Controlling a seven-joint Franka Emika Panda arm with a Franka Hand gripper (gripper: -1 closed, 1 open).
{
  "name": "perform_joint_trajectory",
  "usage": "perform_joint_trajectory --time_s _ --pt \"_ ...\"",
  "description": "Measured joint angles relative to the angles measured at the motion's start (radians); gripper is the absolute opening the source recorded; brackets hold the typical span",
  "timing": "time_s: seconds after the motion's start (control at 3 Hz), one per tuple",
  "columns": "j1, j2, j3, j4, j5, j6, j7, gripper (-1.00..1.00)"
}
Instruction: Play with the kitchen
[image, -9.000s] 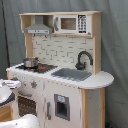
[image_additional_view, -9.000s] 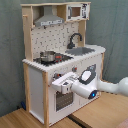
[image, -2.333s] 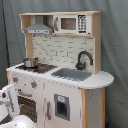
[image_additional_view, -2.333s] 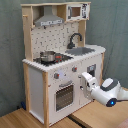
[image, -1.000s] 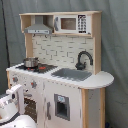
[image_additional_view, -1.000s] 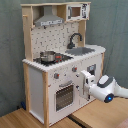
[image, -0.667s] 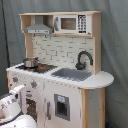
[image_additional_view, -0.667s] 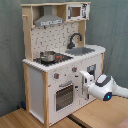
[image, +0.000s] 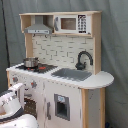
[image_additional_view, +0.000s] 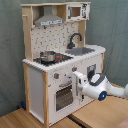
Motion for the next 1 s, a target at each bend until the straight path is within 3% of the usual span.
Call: perform_joint_trajectory --time_s 0.33,0.67,1.0 --pt "-0.022 0.000 0.004 0.000 0.000 -0.004 0.000 1.00" --pt "-0.022 0.000 0.004 0.000 0.000 -0.004 0.000 -1.00" --pt "0.035 0.004 0.019 -0.012 -0.009 -0.093 -0.002 -1.00"
